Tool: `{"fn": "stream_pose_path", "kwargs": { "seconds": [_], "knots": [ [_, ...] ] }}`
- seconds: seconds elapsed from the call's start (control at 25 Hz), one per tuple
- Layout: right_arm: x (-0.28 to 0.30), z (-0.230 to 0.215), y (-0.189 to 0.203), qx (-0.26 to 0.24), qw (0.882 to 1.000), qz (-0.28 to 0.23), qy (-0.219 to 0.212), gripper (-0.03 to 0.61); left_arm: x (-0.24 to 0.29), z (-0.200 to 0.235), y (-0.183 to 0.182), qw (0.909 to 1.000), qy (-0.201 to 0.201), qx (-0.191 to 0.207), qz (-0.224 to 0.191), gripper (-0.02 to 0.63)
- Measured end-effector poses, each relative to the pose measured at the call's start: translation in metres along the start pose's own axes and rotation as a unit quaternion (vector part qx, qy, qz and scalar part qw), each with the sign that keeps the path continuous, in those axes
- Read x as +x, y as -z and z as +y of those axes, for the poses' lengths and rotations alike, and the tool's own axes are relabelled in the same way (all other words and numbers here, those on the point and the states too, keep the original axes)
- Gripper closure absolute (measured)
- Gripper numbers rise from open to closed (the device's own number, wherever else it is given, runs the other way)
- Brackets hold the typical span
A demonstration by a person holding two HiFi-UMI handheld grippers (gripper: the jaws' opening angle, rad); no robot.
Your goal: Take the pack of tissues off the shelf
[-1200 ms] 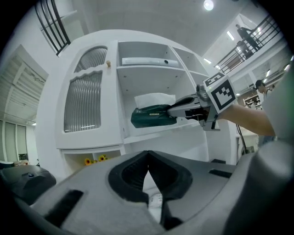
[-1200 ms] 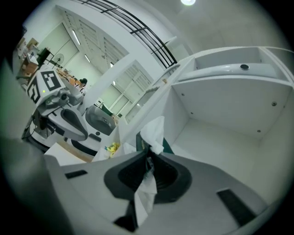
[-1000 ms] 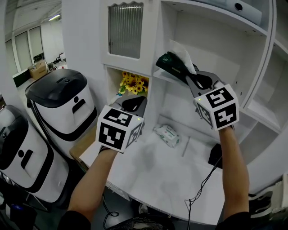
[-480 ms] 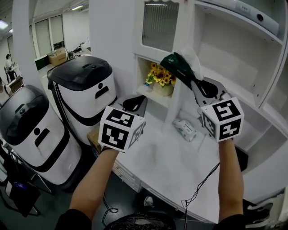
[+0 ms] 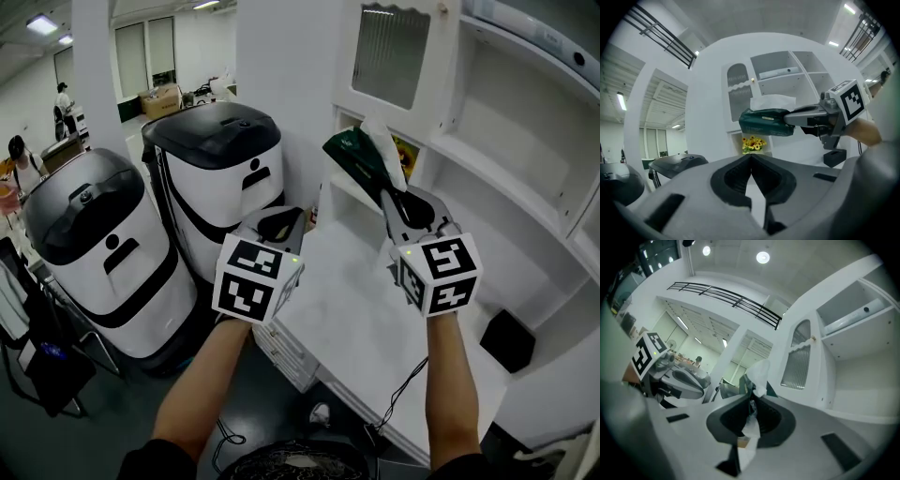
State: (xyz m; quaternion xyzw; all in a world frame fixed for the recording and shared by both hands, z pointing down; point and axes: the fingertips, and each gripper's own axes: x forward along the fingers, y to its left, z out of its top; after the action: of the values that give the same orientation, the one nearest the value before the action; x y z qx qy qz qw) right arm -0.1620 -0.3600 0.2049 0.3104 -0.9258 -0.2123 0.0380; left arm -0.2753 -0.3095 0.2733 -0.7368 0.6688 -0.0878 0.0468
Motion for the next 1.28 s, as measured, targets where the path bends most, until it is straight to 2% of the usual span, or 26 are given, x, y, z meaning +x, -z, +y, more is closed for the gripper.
{"fn": "stream_pose_path", "kwargs": {
  "seconds": [0.16,0.32,0.52,0.68,0.96,1.28],
  "knots": [
    [0.011,0.042,0.007,0.024,0.999,-0.007,-0.026,0.548,-0.026,0.014,0.017,0.9995,-0.029,0.007,0.013,0.604],
    [0.018,0.080,0.017,0.050,0.998,-0.010,-0.049,0.548,-0.053,0.030,0.040,0.9979,-0.060,-0.003,0.025,0.604],
    [0.023,0.113,0.030,0.069,0.996,-0.008,-0.062,0.548,-0.083,0.042,0.066,0.9951,-0.091,-0.007,0.036,0.604],
    [0.023,0.134,0.038,0.077,0.995,-0.004,-0.070,0.548,-0.097,0.045,0.079,0.9939,-0.101,-0.010,0.045,0.604],
    [0.015,0.152,0.034,0.081,0.995,-0.008,-0.066,0.548,-0.110,0.042,0.074,0.9945,-0.098,-0.003,0.036,0.604],
    [0.007,0.152,0.033,0.084,0.995,-0.006,-0.058,0.548,-0.120,0.042,0.072,0.9941,-0.104,-0.013,0.028,0.604]
  ]
}}
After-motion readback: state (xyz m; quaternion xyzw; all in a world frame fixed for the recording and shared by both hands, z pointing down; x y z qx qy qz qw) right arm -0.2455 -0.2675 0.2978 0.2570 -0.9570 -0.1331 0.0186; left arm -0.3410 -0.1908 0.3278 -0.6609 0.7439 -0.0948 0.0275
